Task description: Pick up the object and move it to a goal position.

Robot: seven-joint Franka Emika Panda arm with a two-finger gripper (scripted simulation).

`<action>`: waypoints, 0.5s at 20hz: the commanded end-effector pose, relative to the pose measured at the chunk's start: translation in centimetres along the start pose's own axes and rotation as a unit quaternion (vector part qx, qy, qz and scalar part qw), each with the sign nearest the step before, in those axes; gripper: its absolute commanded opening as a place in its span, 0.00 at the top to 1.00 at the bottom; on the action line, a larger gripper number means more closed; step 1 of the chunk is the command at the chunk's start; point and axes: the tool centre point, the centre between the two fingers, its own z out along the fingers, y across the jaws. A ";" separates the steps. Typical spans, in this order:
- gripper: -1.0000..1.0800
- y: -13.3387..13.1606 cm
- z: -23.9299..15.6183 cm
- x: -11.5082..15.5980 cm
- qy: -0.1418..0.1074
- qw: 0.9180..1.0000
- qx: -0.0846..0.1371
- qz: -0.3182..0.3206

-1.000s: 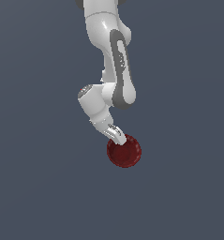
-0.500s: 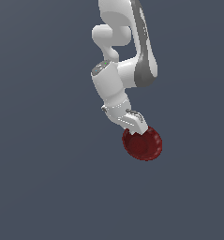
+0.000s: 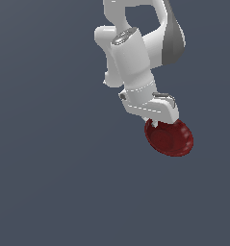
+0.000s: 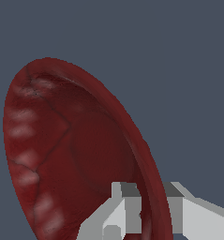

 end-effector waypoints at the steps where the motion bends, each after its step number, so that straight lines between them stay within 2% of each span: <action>1: 1.00 -1.4 -1.0 -0.7 0.001 1.000 0.001 0.000; 10: 1.00 -3.1 -2.0 -1.5 0.001 1.000 0.001 0.001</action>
